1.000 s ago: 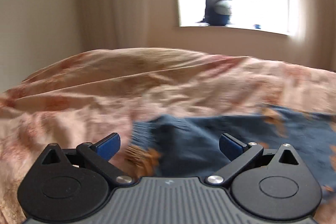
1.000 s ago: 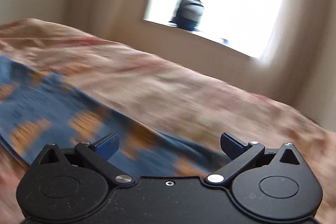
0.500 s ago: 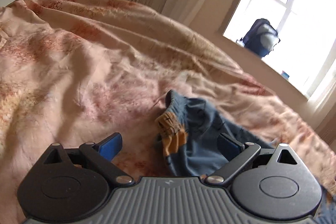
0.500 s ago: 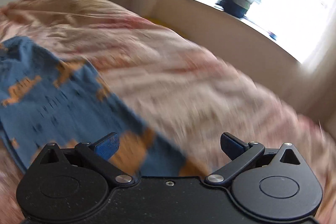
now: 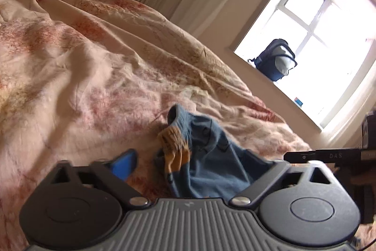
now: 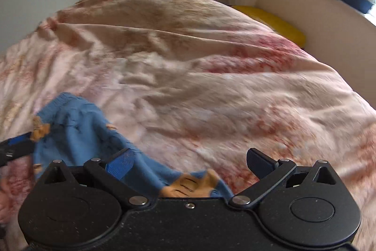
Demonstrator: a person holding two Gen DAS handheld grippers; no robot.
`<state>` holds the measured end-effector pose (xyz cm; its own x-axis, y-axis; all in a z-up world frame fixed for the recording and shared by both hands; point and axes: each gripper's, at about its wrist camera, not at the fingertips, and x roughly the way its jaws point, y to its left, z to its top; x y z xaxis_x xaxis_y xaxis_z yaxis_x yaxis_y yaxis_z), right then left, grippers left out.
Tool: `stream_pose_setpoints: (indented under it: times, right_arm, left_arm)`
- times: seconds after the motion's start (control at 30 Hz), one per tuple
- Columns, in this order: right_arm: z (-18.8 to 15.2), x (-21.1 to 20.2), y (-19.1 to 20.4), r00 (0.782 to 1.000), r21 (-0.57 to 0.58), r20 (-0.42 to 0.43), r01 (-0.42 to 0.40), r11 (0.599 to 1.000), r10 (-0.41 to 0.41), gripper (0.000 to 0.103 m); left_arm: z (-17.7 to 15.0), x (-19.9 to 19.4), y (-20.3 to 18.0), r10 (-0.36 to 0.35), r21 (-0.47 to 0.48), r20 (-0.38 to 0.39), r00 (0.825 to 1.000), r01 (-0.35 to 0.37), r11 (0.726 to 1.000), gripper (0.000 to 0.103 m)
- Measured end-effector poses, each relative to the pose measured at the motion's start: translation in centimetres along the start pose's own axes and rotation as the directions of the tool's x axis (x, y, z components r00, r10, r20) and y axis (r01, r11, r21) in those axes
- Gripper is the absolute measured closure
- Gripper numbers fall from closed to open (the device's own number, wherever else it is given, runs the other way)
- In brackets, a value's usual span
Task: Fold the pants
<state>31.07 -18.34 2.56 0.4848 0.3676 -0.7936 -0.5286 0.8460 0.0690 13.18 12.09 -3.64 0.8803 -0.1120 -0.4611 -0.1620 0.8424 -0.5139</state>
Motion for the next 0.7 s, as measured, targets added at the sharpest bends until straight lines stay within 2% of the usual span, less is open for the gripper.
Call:
stream_pose_setpoints:
  times: [0.07, 0.13, 0.17, 0.23, 0.3, 0.37, 0.47, 0.53, 0.6, 0.63, 0.7]
  right_arm:
    - [-0.1, -0.8, -0.7, 0.997, 0.06, 0.048, -0.059, 0.997, 0.056, 0.005]
    - [0.6, -1.1, -0.4, 0.992, 0.035, 0.082, -0.102, 0.994, 0.099, 0.01]
    - [1.1, -0.9, 0.0, 0.99, 0.007, 0.085, -0.109, 0.994, 0.108, 0.012]
    - [2.0, 0.2, 1.0, 0.988, -0.035, 0.054, -0.145, 0.989, 0.147, 0.019]
    - [2.2, 1.4, 2.1, 0.98, -0.053, 0.014, -0.198, 0.979, 0.199, 0.025]
    - [1.9, 2.2, 3.2, 0.967, -0.074, -0.026, -0.254, 0.964, 0.253, 0.036]
    - [1.1, 2.7, 4.7, 0.956, -0.132, -0.078, -0.29, 0.948, 0.282, 0.056]
    - [0.6, 2.9, 5.1, 0.96, -0.148, -0.099, -0.275, 0.95, 0.263, 0.078]
    - [0.2, 3.3, 5.0, 0.967, -0.141, -0.101, -0.247, 0.959, 0.234, 0.085]
    - [0.1, 3.4, 4.8, 0.971, -0.136, -0.101, -0.231, 0.963, 0.219, 0.085]
    - [-0.1, 3.5, 4.3, 0.976, -0.125, -0.097, -0.204, 0.971, 0.193, 0.084]
  left_arm:
    - [-0.2, -0.6, 0.1, 0.036, -0.026, 0.043, 0.998, -0.035, 0.999, 0.03]
    - [-0.4, -0.7, 0.0, 0.035, -0.018, 0.057, 0.998, -0.034, 0.999, 0.047]
    - [-0.4, -0.4, -0.1, 0.024, -0.008, 0.037, 0.999, -0.024, 1.0, 0.055]
    - [-0.4, 0.3, -0.3, 0.011, 0.009, -0.014, 1.0, -0.011, 1.0, 0.06]
    - [-0.5, 0.0, -0.5, 0.017, 0.015, 0.004, 1.0, -0.017, 1.0, 0.078]
    - [-0.4, -0.4, -0.8, 0.037, 0.023, 0.025, 0.999, -0.037, 0.999, 0.087]
    - [-0.6, -1.4, -1.5, 0.036, 0.058, 0.073, 0.997, -0.041, 0.997, 0.091]
    - [-0.9, -1.8, -2.1, 0.022, 0.074, 0.078, 0.997, -0.028, 0.997, 0.092]
    - [-1.0, -1.4, -2.1, 0.008, 0.054, 0.029, 1.0, -0.01, 0.998, 0.092]
    - [-1.1, -1.0, -1.8, 0.009, 0.034, -0.001, 1.0, -0.009, 0.999, 0.092]
    - [-1.4, -0.1, -1.1, 0.059, 0.021, -0.025, 0.998, -0.059, 0.998, 0.092]
